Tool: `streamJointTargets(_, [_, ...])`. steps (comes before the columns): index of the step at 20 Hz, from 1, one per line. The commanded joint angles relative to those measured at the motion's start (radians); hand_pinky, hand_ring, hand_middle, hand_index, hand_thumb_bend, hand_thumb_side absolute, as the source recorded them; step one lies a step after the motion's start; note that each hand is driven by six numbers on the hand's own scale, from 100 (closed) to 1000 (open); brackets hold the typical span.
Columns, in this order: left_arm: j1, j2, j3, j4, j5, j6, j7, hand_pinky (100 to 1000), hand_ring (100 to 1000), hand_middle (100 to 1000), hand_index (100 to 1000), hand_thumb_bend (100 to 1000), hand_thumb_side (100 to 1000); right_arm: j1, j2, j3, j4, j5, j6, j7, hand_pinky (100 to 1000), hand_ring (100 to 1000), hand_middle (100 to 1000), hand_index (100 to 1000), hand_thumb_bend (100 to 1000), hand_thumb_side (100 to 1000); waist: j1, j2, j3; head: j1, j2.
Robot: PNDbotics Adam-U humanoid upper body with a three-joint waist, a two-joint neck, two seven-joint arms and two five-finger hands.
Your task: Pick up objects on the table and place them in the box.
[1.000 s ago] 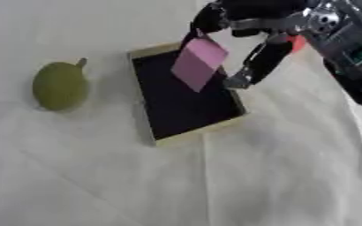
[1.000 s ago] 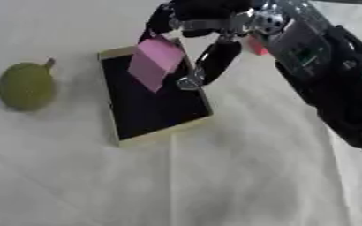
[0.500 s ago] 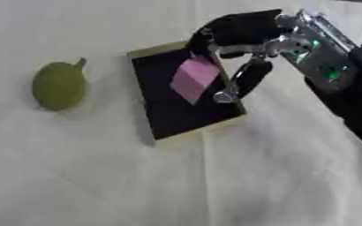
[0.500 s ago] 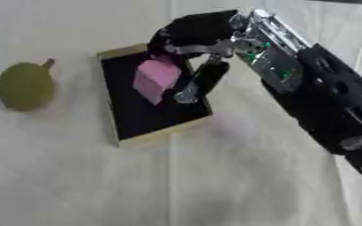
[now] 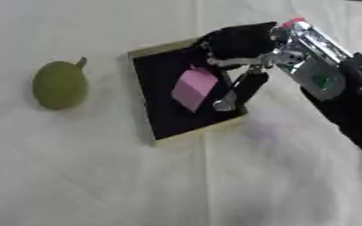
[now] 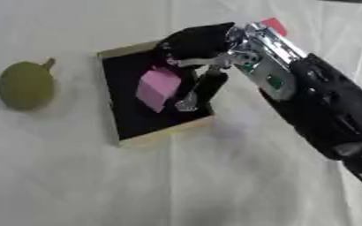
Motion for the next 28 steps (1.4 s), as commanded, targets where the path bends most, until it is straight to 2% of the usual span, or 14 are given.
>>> streamJointTargets(1, [-0.004,0.017,0.002,-0.014,0.002,0.001,-0.004,738,798,722,790,100,672,-0.011,-0.021,-0.016,-0.024,0.004,-0.252,0.229,898,915,840,941,395,549,0.005,-0.022,-0.002,0.004,-0.010])
streamJointTargets(6, [-0.002,0.015,0.002,-0.016,0.001,0.005,-0.003,738,799,722,789,100,672,-0.007,-0.032,-0.031,-0.033,-0.009,-0.258,0.221,922,934,866,972,456,498,0.005,-0.026,-0.004,0.006,-0.012])
streamJointTargets(13, [0.001,0.013,0.001,-0.019,0.000,0.012,-0.001,739,800,723,789,100,672,-0.002,-0.057,-0.052,-0.060,-0.040,-0.262,0.214,925,931,868,983,457,498,0.004,-0.030,-0.007,0.009,-0.014])
streamJointTargets(15, [0.001,0.013,0.001,-0.020,-0.001,0.013,-0.002,739,800,723,789,100,672,0.000,-0.067,-0.064,-0.069,-0.063,-0.253,0.209,921,924,860,980,421,483,0.005,-0.031,-0.007,0.010,-0.015])
streamJointTargets(16, [0.001,0.013,0.001,-0.020,-0.001,0.013,-0.001,738,800,723,789,100,672,0.002,-0.074,-0.077,-0.077,-0.079,-0.243,0.202,915,914,850,974,369,471,0.005,-0.031,-0.008,0.011,-0.016])
streamJointTargets(21, [0.004,0.014,0.002,-0.020,-0.004,0.013,0.000,738,801,722,789,100,672,0.019,-0.155,-0.169,-0.112,-0.142,-0.152,0.137,905,911,839,963,368,505,0.004,-0.032,-0.012,0.016,-0.017])
streamJointTargets(24, [0.003,0.015,0.003,-0.019,-0.005,0.013,0.000,738,802,722,789,100,672,0.039,-0.201,-0.222,-0.073,-0.125,-0.100,0.084,904,916,837,960,362,507,0.005,-0.031,-0.012,0.018,-0.021])
streamJointTargets(27, [0.002,0.017,0.004,-0.017,-0.007,0.011,0.000,738,802,722,788,100,672,0.053,-0.230,-0.261,-0.015,-0.088,-0.077,0.035,904,922,844,957,366,516,0.006,-0.029,-0.012,0.021,-0.025])
streamJointTargets(28, [0.001,0.017,0.004,-0.016,-0.007,0.010,0.000,738,803,722,789,100,669,0.055,-0.235,-0.268,0.006,-0.074,-0.075,0.023,904,922,845,957,360,446,0.006,-0.028,-0.012,0.021,-0.025])
